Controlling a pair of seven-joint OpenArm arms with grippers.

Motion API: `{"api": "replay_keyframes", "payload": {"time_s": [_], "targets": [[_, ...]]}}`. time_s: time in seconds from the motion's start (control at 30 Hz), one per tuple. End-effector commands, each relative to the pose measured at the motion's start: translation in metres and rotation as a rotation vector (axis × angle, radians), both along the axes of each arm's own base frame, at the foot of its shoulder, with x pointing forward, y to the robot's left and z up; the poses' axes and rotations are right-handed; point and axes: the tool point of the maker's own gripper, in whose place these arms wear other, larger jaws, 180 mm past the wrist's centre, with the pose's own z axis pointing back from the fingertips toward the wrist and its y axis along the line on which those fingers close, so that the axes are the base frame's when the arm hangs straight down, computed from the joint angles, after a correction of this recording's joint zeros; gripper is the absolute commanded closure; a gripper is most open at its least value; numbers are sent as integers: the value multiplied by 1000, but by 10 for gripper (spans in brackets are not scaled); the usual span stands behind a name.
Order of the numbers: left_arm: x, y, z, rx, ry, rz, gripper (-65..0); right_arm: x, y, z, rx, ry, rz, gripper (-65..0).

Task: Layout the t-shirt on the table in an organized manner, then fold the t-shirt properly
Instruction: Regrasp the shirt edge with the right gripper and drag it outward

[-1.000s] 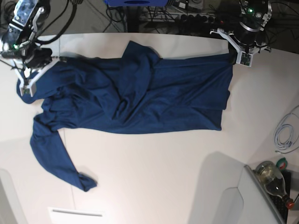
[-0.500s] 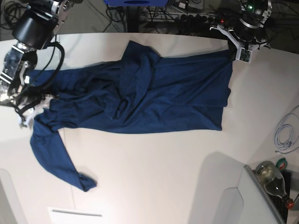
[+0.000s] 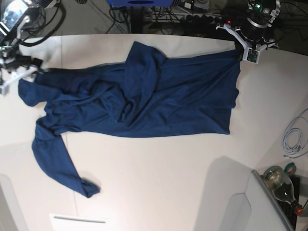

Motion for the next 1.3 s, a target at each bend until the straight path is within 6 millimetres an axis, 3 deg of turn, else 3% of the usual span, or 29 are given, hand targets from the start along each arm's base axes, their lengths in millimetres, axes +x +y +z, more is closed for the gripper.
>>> {"api": "replay_keyframes", "payload": {"time_s": [0.0,0.2,0.37,0.43,0.6,0.83,1.07,1.17,1.23,1.27], "targets": [[3,3,7,10,-27,-3,0,6,1,-1,28,-27,9,-492],[3,3,7,9,-27,-2,0,9,2,-30,158,-23,39,-524],[3,3,7,9,-27,-2,0,13,-11,-24,155,-56,-11,-524],[3,3,7,9,-27,-2,0,5,-18,-25,165,-56,-64,-525],[3,3,6,9,-26,-1,0,5,-26,-30,305,-131,-175,-528],[3,3,6,10,-26,-2,0,8,-12,-49,484,-158,-205,-527],[3,3,6,10,-27,-2,0,10,14,-56,516,-84,-110,-519],[3,3,6,10,-27,-2,0,10,19,-59,521,-70,-93,-452],[3,3,6,10,-27,-2,0,11,18,-58,518,-69,-86,-326],[3,3,6,10,-27,-2,0,11,16,-57,514,-68,-85,-233]]}}
